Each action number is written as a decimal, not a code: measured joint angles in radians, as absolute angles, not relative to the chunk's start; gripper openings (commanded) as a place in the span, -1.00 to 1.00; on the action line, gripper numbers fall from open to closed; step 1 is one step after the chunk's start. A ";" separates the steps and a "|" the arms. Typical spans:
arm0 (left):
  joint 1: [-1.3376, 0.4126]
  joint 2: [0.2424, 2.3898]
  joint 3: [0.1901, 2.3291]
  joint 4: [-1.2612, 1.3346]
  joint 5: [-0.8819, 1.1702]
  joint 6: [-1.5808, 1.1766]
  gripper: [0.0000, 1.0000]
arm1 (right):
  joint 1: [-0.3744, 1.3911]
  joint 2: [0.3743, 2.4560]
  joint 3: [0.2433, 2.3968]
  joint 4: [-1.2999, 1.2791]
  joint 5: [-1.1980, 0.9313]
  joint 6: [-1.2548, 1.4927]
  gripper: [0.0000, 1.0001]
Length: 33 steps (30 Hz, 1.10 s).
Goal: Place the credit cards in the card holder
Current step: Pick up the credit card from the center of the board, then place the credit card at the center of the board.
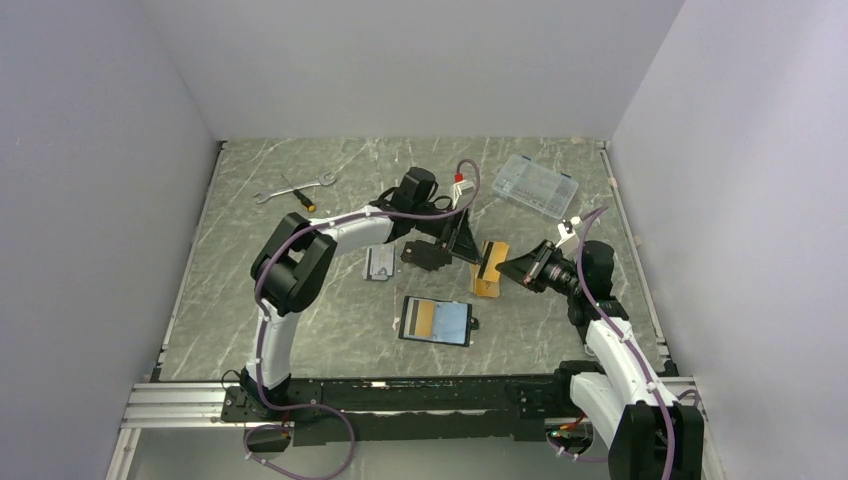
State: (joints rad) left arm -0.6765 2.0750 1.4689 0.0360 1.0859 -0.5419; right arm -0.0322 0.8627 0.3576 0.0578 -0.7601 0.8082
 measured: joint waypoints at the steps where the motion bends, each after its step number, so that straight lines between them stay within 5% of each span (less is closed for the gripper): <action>1: -0.677 2.079 1.459 0.076 1.106 -0.574 0.37 | -0.032 0.863 0.358 0.070 -0.770 0.816 -1.00; 8: -0.676 2.098 1.431 0.247 1.176 -0.718 0.19 | -0.032 0.883 0.358 0.142 -0.816 0.849 -1.00; 16: -0.666 2.098 1.395 0.364 1.200 -0.807 -0.78 | -0.025 0.914 0.356 0.162 -0.841 0.854 -1.00; 24: -0.668 2.098 1.389 0.444 1.234 -0.867 -0.99 | -0.023 0.898 0.339 0.170 -0.848 0.859 -0.23; 29: -0.673 2.098 1.377 0.513 1.242 -0.917 -1.00 | -0.023 0.899 0.319 0.260 -0.870 0.925 -0.17; 33: -0.674 2.098 1.362 0.545 1.245 -0.950 -1.00 | -0.023 0.918 0.311 0.390 -0.891 1.007 -0.30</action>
